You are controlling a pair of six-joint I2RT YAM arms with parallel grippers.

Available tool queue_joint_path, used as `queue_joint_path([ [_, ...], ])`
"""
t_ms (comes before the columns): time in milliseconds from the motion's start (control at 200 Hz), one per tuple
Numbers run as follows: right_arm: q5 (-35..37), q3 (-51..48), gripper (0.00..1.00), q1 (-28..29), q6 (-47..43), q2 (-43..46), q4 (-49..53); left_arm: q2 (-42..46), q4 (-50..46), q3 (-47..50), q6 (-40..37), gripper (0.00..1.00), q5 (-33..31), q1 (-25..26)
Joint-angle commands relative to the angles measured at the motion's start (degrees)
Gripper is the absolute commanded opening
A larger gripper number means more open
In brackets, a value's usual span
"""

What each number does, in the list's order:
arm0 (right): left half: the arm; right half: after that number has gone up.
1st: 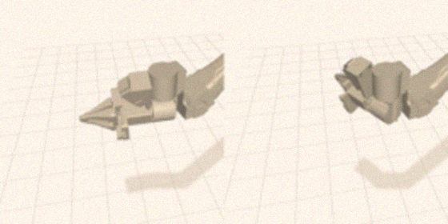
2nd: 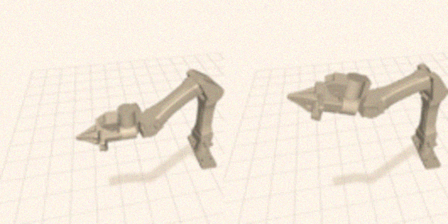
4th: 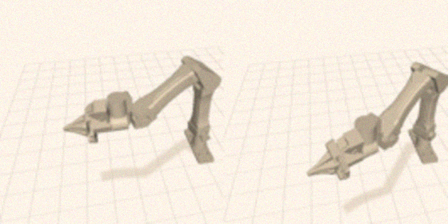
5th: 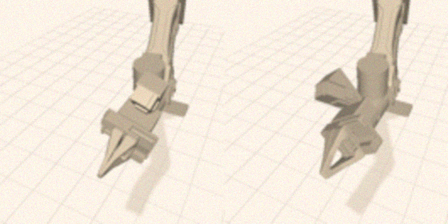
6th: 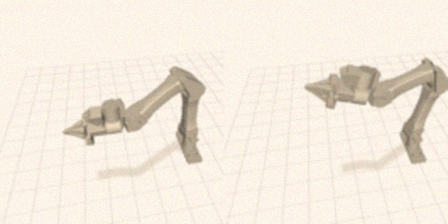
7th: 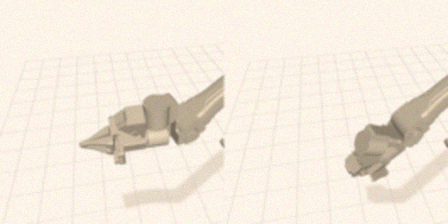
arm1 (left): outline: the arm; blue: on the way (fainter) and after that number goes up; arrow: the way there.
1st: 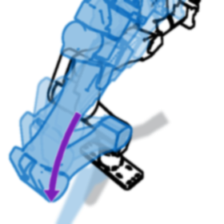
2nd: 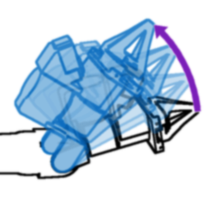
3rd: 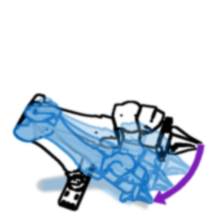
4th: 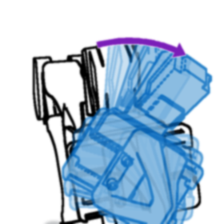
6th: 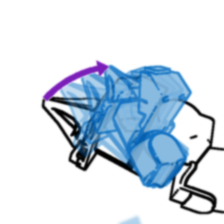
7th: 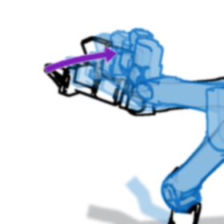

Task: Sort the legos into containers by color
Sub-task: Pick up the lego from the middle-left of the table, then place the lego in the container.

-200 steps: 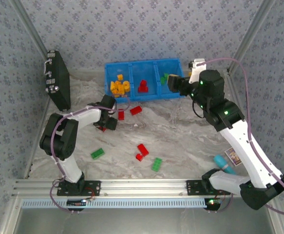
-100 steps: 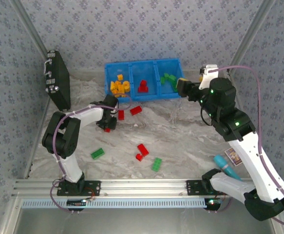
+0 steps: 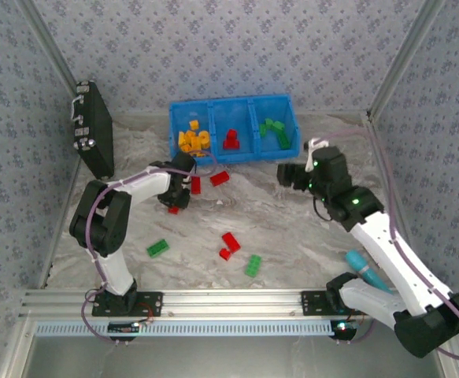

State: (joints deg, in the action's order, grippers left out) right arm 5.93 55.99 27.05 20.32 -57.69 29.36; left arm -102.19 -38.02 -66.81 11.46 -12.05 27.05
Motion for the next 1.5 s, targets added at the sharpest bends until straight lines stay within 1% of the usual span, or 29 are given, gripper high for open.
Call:
queue_joint_path([
  [0,-6.05,-7.88,0.83,2.45,6.64,0.78,-1.22,4.76,-3.35,-7.24,-0.86,0.24,-2.32,1.45],
  [40,-6.27,-10.41,0.82,4.19,7.52,0.61,-2.0,5.51,-3.2,-9.47,-1.08,0.24,-1.94,1.85],
  [100,-4.4,-13.4,0.82,7.57,8.94,0.56,-2.29,6.18,-2.84,-13.05,-1.18,0.23,-1.44,2.55],
  [205,-2.71,-16.67,0.82,11.95,10.76,0.67,-2.33,5.98,-1.46,-19.49,-1.03,0.23,-0.34,4.05],
  [260,-1.54,-17.84,0.82,14.26,11.83,0.91,-2.45,5.42,-1.27,-22.71,-1.45,0.23,-1.21,5.35],
  [275,-1.25,-18.13,0.82,14.79,12.07,0.99,-2.58,5.24,0.35,-23.54,-1.66,0.23,-1.48,5.71],
  [335,-0.31,-19.09,0.82,16.92,13.04,1.09,-3.13,3.86,1.78,-27.04,-2.77,0.23,-3.13,7.22],
  [400,0.45,-20.07,0.82,18.91,13.76,1.09,-4.35,1.73,3.49,-30.39,-3.25,0.24,-3.5,8.01],
  [490,0.75,-21.46,0.82,20.85,14.42,0.55,-7.08,-2.38,6.12,-34.19,-3.2,0.23,-2.13,8.08],
  [655,1.11,-21.62,0.81,23.88,13.56,-1.4,-9.31,-13.08,5.56,-44.33,-3.2,0.23,-0.11,8.1],
  [805,0.6,-21.54,0.82,25.58,11.44,-3.44,-11.34,-23.3,3.35,-55.08,-3.04,0.23,1.58,8.01],
  [925,0.48,-21.36,0.81,26.46,10.72,-5.0,-12.47,-31.8,-0.55,-65.49,-2.85,0.23,2.17,7.79],
  [950,0.55,-21.36,0.82,26.66,10.63,-5.34,-12.71,-33.52,-2.55,-67.62,-2.74,0.24,2.2,7.77],
  [1144,0.43,-21.72,0.82,27.31,10.1,-8.58,-15.6,-42.93,-6.54,-78.84,-1.65,0.25,3.16,7.01],
  [1214,-0.72,-20.79,0.82,27.25,9.26,-10.86,-16.71,-44.76,-7.22,-80.66,-1.1,0.26,3.56,6.68],
  [1319,-2.27,-17.64,0.82,27.52,7.83,-15.3,-16.52,-45.72,-7.09,-80.75,-0.44,0.29,4.06,6.44],
  [1394,-2.68,-15.57,0.82,28.28,7.04,-17.81,-16.52,-46.07,-7.47,-80.59,-0.25,0.37,4.23,6.3],
  [1494,-3.1,-13.93,0.82,29.32,6.85,-20.48,-17.27,-46.08,-7.81,-80.38,0.36,0.44,5.08,6.0],
])
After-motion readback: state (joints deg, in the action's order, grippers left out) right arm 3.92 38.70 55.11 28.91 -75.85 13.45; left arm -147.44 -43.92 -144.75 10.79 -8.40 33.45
